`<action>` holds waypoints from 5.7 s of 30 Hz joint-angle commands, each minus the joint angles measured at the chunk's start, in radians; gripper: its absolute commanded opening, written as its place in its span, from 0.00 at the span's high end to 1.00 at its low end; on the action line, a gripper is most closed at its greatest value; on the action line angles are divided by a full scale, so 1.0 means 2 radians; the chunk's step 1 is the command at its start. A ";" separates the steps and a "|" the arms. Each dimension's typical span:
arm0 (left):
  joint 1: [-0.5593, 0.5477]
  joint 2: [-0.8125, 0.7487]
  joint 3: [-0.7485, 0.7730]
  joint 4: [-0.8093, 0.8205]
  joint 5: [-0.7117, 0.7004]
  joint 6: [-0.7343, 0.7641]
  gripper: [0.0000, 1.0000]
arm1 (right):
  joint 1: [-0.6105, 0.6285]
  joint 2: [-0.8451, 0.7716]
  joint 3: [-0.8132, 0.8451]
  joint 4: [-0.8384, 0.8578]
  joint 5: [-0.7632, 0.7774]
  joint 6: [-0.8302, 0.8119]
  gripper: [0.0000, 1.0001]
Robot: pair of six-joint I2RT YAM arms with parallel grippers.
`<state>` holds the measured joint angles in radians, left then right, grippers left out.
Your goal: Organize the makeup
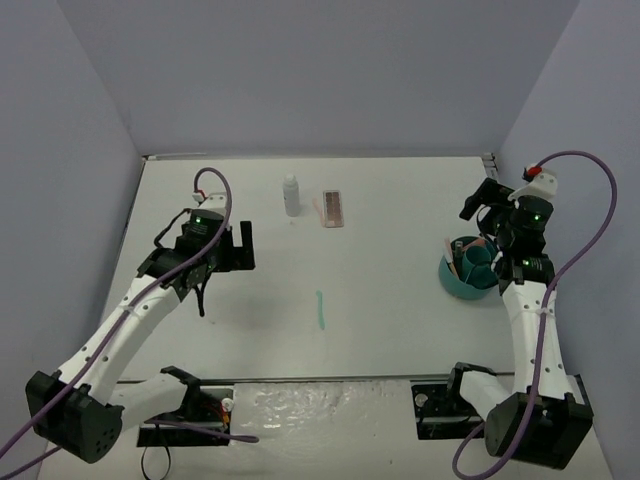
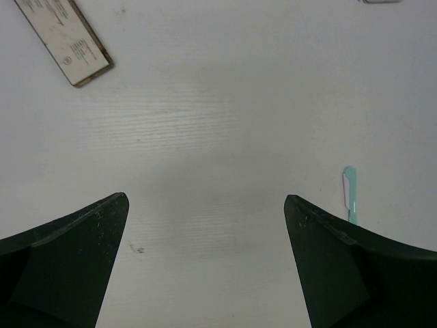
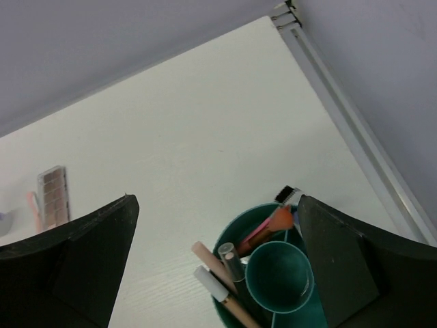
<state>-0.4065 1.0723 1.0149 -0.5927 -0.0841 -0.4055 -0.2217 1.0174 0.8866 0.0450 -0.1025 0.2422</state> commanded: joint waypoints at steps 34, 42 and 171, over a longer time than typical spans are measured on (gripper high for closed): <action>-0.277 0.364 0.108 0.047 -0.063 -0.281 0.46 | 0.108 -0.075 -0.052 0.029 -0.062 -0.026 0.00; -0.285 0.390 0.103 0.054 -0.055 -0.281 0.60 | 0.121 -0.076 -0.054 0.028 -0.061 -0.028 0.00; 0.054 -0.042 0.003 0.004 0.002 0.029 0.03 | -0.017 0.126 -0.060 0.104 0.192 -0.045 0.97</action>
<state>-0.3016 0.9920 0.9840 -0.6017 -0.0601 -0.3676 -0.2501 1.2914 0.7622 0.1765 0.2802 0.1405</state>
